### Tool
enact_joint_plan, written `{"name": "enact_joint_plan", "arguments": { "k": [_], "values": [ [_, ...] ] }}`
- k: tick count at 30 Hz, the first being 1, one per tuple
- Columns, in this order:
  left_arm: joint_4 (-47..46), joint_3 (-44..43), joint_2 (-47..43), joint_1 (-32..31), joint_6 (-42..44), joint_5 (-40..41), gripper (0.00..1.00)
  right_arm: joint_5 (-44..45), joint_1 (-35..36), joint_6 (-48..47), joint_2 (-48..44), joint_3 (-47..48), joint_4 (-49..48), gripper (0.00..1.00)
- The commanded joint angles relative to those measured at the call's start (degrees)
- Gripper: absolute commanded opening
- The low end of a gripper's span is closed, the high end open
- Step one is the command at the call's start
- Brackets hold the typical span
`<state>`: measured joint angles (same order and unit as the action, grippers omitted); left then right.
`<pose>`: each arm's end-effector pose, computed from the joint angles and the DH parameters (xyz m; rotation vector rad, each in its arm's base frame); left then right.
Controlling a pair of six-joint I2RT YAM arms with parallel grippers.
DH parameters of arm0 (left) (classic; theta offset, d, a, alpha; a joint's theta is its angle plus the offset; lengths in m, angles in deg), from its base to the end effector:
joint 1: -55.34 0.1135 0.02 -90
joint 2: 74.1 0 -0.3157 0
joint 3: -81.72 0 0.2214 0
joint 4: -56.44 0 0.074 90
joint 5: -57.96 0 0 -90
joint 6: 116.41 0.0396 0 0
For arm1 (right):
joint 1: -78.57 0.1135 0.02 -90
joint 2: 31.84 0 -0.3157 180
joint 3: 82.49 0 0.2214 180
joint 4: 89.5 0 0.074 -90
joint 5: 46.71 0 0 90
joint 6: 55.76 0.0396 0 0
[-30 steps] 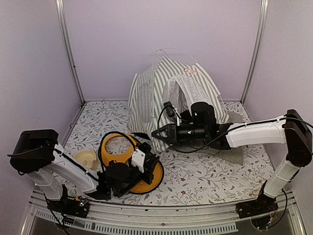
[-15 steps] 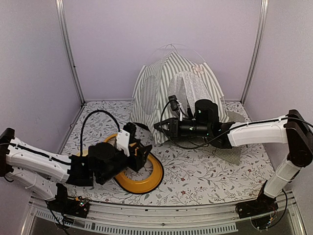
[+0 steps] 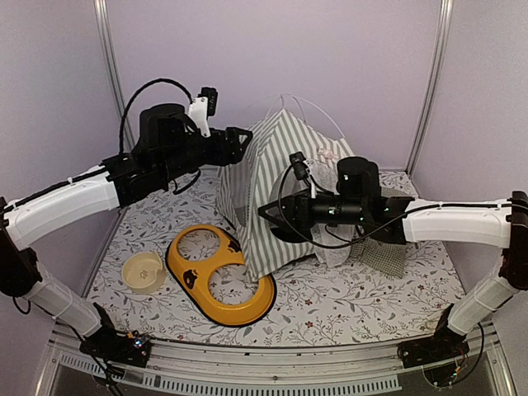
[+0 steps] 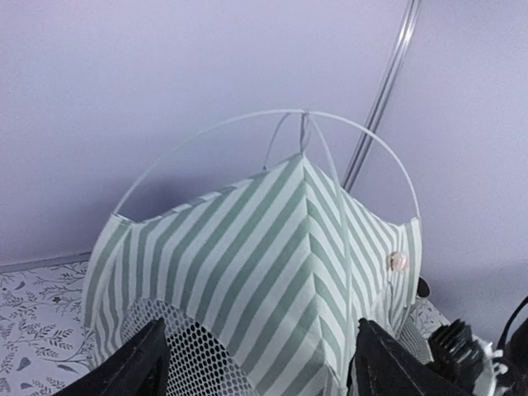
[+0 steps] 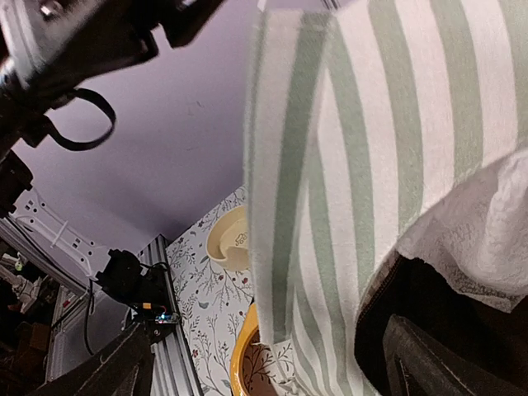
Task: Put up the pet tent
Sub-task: Place the tent at the center of the board, then pick up the tent from the center of the board, then pass from the left arm to the right
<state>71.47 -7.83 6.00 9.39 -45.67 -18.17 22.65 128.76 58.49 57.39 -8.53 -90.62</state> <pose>0.2126 -0.2062 0.4499 0.2096 1.6949 -0.6558 0.2051 0.2678 0.3437 -0.7134 1.8540 1.2122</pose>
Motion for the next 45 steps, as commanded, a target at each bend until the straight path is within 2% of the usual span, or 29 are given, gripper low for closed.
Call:
{"name": "enact_joint_plan", "arguments": {
  "k": [1, 7, 11, 15, 18, 20, 21, 25, 26, 29, 32, 33, 38, 41, 45],
  "values": [
    [7.5, -3.7, 2.5, 0.7, 2.1, -10.2, 0.77, 3.3, 0.1, -4.1, -8.2, 4.2, 9.0, 0.99],
    [8.4, -0.9, -1.2, 0.2, 0.9, -11.2, 0.78, 7.4, -0.6, -10.0, -16.5, 7.5, 19.8, 0.99],
    [9.8, 0.3, -0.2, -1.6, 1.0, -10.7, 0.78, 10.6, -4.2, -12.2, -21.1, 8.6, 24.5, 0.99],
    [11.3, -2.4, 3.8, -4.8, 1.9, -6.3, 0.76, 12.8, -10.1, -13.3, -24.2, 8.0, 25.1, 0.99],
    [14.5, -6.7, 8.1, -6.2, 2.8, -0.8, 0.70, 13.3, -13.3, -13.7, -24.5, 8.2, 25.2, 0.99],
    [16.0, -8.9, 10.4, -7.1, 3.6, 3.8, 0.63, 14.2, -15.2, -14.0, -24.4, 8.4, 25.4, 0.99],
    [16.1, -9.8, 11.2, -7.3, 3.9, 5.2, 0.55, 14.5, -16.1, -14.1, -24.3, 8.4, 25.4, 0.99],
    [14.1, -12.4, 12.3, -7.4, 7.1, 9.2, 0.07, 14.5, -19.6, -13.2, -23.5, 8.4, 25.2, 0.99],
    [13.6, -13.2, 12.2, -7.2, 8.6, 9.7, 0.00, 14.3, -20.1, -13.1, -23.2, 8.5, 25.1, 0.99],
    [10.4, -14.9, 11.1, -5.6, 13.6, 9.5, 0.00, 13.7, -21.0, -13.0, -22.8, 8.6, 24.4, 0.99],
    [5.8, -14.4, 8.9, -2.2, 18.8, 5.5, 0.00, 13.0, -22.0, -13.1, -22.2, 9.2, 24.0, 0.99],
    [4.6, -14.0, 8.1, -0.5, 20.3, 2.0, 0.00, 12.7, -22.2, -13.1, -22.1, 9.4, 23.8, 0.99],
    [-0.8, -11.4, 4.5, 12.1, 25.1, -22.0, 0.00, 11.9, -23.2, -12.6, -21.5, 10.0, 23.4, 0.99],
    [-2.1, -11.1, 3.9, 19.0, 27.2, -32.8, 0.00, 12.5, -23.8, -12.3, -21.2, 9.6, 23.2, 0.99],
    [-4.5, -11.3, 4.6, 30.8, 23.3, -51.6, 0.00, 12.4, -25.6, -10.1, -20.3, 8.4, 23.2, 0.99]
  ]
}}
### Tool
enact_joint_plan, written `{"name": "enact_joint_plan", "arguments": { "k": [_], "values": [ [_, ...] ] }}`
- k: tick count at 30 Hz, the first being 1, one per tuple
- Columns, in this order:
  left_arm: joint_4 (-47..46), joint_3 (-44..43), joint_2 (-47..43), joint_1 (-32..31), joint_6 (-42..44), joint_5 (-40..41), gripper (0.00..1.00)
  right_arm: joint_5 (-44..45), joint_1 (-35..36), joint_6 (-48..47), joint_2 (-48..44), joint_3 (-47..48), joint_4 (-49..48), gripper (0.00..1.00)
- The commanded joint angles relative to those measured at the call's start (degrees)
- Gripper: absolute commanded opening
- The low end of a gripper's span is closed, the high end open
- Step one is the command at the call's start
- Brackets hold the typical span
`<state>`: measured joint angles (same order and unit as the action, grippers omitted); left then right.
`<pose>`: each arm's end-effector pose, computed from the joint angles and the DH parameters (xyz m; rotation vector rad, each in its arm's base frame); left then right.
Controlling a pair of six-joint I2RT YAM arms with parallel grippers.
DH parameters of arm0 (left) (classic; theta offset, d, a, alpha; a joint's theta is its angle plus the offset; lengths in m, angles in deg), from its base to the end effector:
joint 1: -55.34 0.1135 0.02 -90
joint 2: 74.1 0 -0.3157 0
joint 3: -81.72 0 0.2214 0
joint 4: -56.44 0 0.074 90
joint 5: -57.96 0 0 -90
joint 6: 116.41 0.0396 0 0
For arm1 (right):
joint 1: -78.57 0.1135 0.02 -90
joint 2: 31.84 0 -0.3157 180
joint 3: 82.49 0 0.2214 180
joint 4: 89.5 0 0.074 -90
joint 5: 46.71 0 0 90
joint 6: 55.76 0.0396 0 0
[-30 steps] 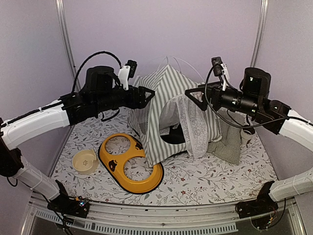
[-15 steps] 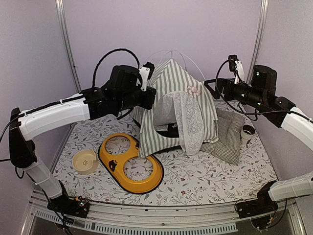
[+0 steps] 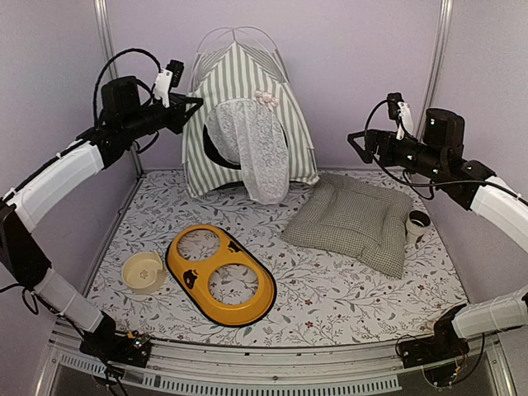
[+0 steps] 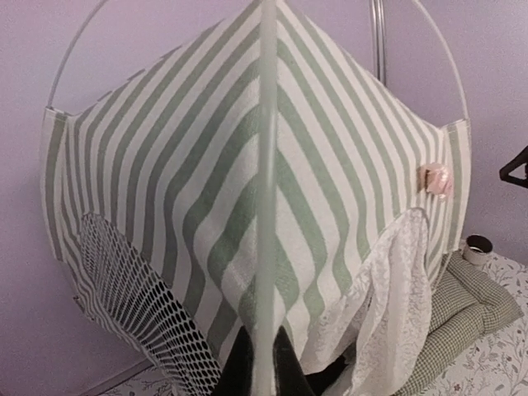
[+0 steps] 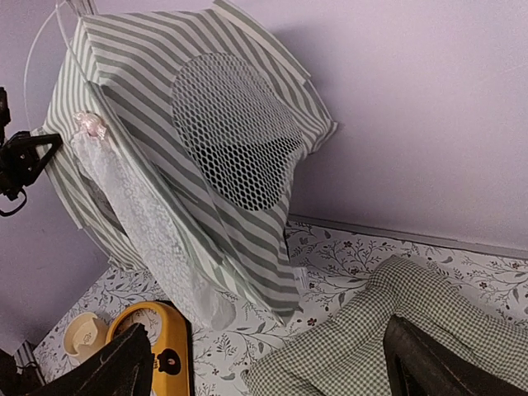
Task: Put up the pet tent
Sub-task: Pass from the left arm to the right
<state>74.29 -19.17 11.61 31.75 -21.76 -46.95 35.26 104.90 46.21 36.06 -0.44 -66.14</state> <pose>0.2912 -0.1383 0.4811 0.5926 1.5247 -0.4644 0.2016 0.1059 0.4420 -0.3254 1.7391 0.6101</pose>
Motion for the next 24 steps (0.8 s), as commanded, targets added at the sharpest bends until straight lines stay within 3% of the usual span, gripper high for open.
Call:
{"name": "enact_joint_plan", "arguments": {
  "k": [1, 4, 7, 10, 14, 24],
  "values": [
    [-7.6, -0.1, -0.8, 10.3, -1.0, -26.2, 0.00, -0.2, -2.2, 3.1, 1.2, -0.3, -1.6, 0.99],
    [-7.4, -0.6, -0.8, 13.7, 0.4, -32.8, 0.00, -1.3, -3.2, 4.8, 2.4, -1.7, -2.8, 0.99],
    [-1.6, -5.7, 1.5, 16.2, 3.4, -39.1, 0.00, -3.0, -3.3, 5.8, 4.0, -2.8, -4.6, 0.99],
    [5.9, -10.5, 5.2, 17.5, 8.2, -40.7, 0.00, -5.4, -3.3, 7.2, 6.5, -4.1, -7.3, 0.99],
    [9.4, -11.7, 8.8, 20.3, 10.9, -42.0, 0.00, -8.4, -3.3, 8.4, 10.1, -4.9, -9.8, 0.99],
    [-3.0, 0.9, 6.3, 23.8, 8.5, -30.6, 0.00, -10.0, -3.3, 9.6, 15.8, -7.4, -13.5, 0.99]
  ]
}}
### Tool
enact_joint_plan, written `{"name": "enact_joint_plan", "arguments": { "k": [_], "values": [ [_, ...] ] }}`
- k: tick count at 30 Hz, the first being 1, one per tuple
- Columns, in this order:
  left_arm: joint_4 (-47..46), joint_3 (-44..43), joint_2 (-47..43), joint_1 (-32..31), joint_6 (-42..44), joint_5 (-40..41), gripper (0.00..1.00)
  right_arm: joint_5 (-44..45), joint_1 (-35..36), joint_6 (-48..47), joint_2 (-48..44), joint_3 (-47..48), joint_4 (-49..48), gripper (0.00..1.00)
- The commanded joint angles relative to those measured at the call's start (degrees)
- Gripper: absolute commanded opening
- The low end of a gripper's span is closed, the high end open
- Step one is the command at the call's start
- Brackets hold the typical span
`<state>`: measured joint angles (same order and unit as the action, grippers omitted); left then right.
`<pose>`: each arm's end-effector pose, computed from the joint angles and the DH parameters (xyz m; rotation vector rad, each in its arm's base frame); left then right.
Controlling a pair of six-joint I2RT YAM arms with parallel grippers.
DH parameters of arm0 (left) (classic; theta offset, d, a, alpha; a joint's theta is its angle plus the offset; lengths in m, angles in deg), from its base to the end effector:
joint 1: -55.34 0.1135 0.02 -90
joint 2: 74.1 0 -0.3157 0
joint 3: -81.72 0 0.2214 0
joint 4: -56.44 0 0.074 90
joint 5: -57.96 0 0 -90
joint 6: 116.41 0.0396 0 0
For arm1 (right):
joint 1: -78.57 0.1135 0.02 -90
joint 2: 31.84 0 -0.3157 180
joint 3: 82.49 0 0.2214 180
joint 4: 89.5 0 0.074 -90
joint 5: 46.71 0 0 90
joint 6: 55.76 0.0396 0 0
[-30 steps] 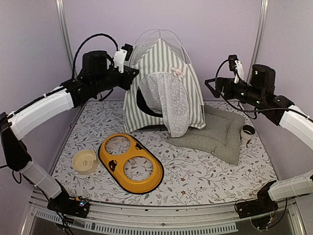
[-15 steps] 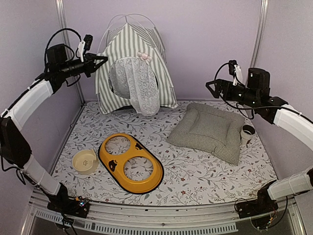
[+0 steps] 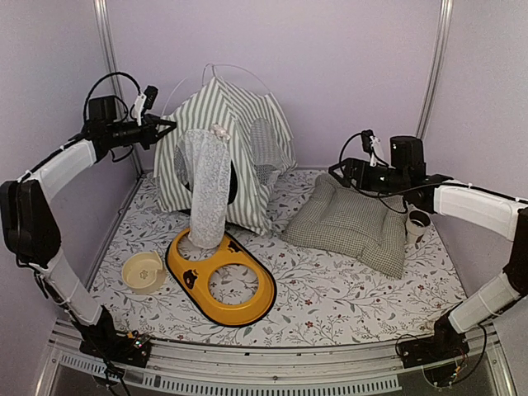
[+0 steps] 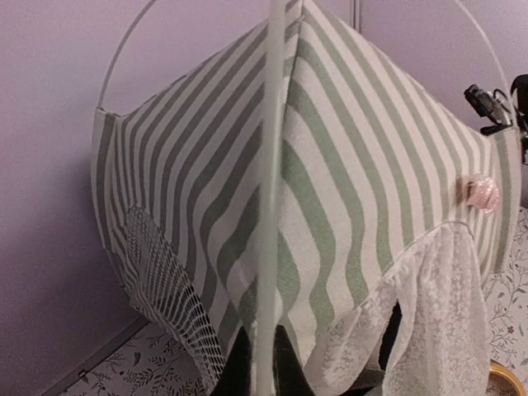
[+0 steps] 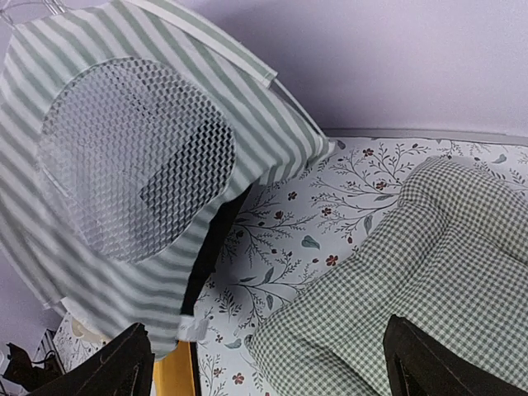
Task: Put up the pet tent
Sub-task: Pass from the left arm to the right
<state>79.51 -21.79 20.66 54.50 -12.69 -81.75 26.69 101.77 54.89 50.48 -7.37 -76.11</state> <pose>0.3611 -0.0355 0.4372 0.8066 1.5783 -0.6224 0.2734 0.1295 0.3592 -0.2448 1.9812 0.7824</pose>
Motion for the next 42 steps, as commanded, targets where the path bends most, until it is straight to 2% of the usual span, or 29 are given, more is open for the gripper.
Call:
{"name": "enact_joint_plan", "arguments": {
  "k": [1, 5, 9, 14, 17, 23, 32, 38, 42],
  "values": [
    [-8.4, 3.8, -2.7, 1.4, -0.9, 3.7, 0.00, -1.6, -0.2, 0.9, 1.6, -0.5, -3.8, 0.99],
    [-6.9, 3.0, -1.9, 2.3, -0.7, 0.9, 0.00, -2.5, -0.1, 1.0, 3.3, 0.0, -4.5, 0.99],
    [-5.9, 1.2, -1.1, 2.9, -2.2, -6.3, 0.00, -3.0, 0.0, 0.7, 5.0, 1.3, -4.8, 0.99],
    [-3.2, -1.5, -2.3, 1.2, -2.5, -11.6, 0.00, -5.3, 0.2, -0.4, 5.8, 2.5, -5.9, 0.99],
    [-2.5, -2.3, -3.3, 0.9, -2.2, -12.7, 0.00, -5.1, 0.9, -2.9, 5.7, 3.4, -5.5, 0.99],
    [2.6, -6.7, -3.7, 0.1, -1.5, -20.7, 0.00, -4.1, 0.8, -10.7, 3.6, 3.4, -6.3, 0.99],
    [4.7, -9.4, -5.6, -0.5, -3.3, -30.5, 0.00, -11.4, -1.1, -22.2, -2.9, 2.8, -10.4, 0.99],
    [3.7, -9.2, -6.5, -1.3, -4.4, -32.2, 0.00, -17.3, -4.9, -24.2, -3.8, 7.2, -9.3, 0.99],
    [3.5, -8.9, -6.3, -2.0, -4.6, -32.4, 0.00, -22.7, -5.0, -26.0, -3.9, 10.4, -6.0, 0.99]
  ]
}}
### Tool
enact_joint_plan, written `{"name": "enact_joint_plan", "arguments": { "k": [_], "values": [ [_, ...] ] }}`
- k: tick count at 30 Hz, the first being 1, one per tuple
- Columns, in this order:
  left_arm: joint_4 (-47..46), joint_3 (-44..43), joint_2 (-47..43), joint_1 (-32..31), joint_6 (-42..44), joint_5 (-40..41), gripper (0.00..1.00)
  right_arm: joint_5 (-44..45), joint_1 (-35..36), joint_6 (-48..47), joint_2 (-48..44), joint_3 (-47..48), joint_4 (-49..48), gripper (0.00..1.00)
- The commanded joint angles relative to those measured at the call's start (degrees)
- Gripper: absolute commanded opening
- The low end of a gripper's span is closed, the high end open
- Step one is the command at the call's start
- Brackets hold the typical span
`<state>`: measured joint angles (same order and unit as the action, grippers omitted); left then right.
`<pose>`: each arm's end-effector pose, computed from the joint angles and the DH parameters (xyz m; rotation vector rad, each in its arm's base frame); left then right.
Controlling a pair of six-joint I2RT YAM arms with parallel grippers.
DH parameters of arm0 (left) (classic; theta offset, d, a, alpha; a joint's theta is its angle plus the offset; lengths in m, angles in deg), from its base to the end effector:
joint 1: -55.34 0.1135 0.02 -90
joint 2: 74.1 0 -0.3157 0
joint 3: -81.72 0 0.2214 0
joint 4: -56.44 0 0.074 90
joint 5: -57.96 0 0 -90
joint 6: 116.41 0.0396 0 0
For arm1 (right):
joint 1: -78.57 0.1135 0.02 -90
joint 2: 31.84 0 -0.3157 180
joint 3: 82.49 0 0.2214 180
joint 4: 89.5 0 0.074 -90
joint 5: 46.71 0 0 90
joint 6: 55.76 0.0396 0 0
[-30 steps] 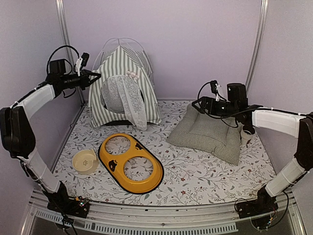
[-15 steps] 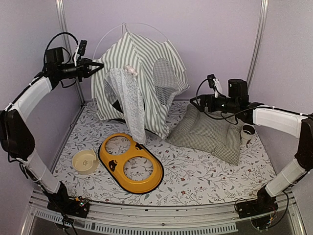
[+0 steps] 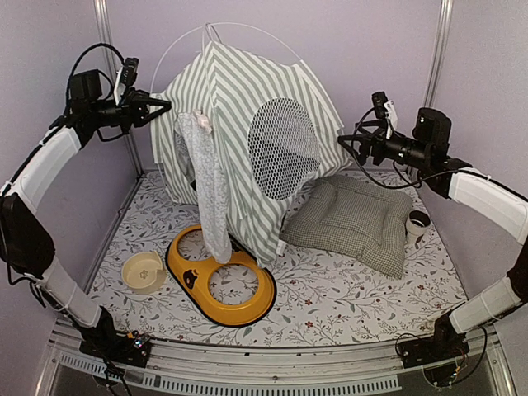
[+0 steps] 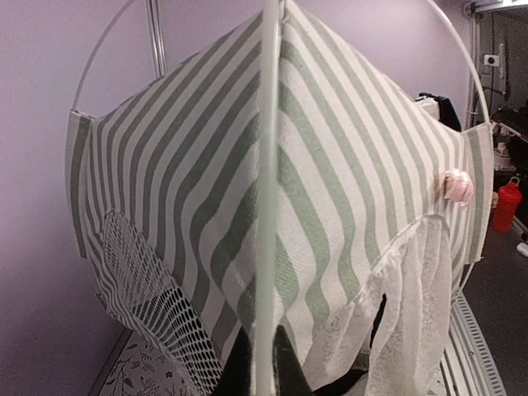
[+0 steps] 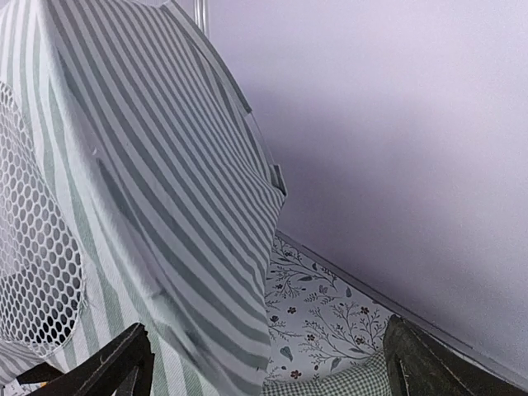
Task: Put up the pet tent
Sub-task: Pass from the left arm to the right
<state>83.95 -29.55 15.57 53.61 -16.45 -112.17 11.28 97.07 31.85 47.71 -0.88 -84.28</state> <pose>0.3031 -0.0482 0.5024 1.1542 1.2367 -1.0434 0.2697 0.1124 0.4260 -0.7178 1.4961 0.6672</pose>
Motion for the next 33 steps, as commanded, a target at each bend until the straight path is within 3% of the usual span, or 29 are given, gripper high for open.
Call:
{"name": "enact_joint_plan", "arguments": {
  "k": [1, 6, 17, 25, 28, 31, 33],
  "values": [
    [-1.0, -1.1, -1.2, -1.3, -0.7, -2.0, 0.00, -8.9, -0.3, -3.2, -0.9, 5.0, 3.2, 0.99],
    [-1.0, -1.1, -0.5, -2.0, -0.7, -2.2, 0.00, -14.1, 0.3, -4.3, 0.3, 8.1, 7.8, 0.98],
    [-0.4, -0.8, 0.4, -2.2, 0.2, -2.2, 0.00, -15.7, 0.6, -7.8, 6.8, 18.2, 14.7, 0.68],
    [0.7, -1.9, 2.2, -2.8, 1.2, 2.9, 0.00, -17.1, 1.0, -8.6, 6.8, 18.3, 17.6, 0.24],
    [1.4, -2.5, 3.0, -3.9, 2.1, 6.9, 0.03, -17.1, 2.2, -7.8, 6.6, 17.4, 17.8, 0.03],
    [1.4, -3.1, 3.9, -5.0, 2.2, 12.1, 0.16, -14.9, 4.1, -7.0, 6.3, 16.1, 17.8, 0.00],
    [-0.8, -2.6, 3.8, -5.7, 0.8, 18.0, 0.38, -11.8, 4.8, -5.8, 5.7, 14.4, 16.6, 0.00]
  ]
}}
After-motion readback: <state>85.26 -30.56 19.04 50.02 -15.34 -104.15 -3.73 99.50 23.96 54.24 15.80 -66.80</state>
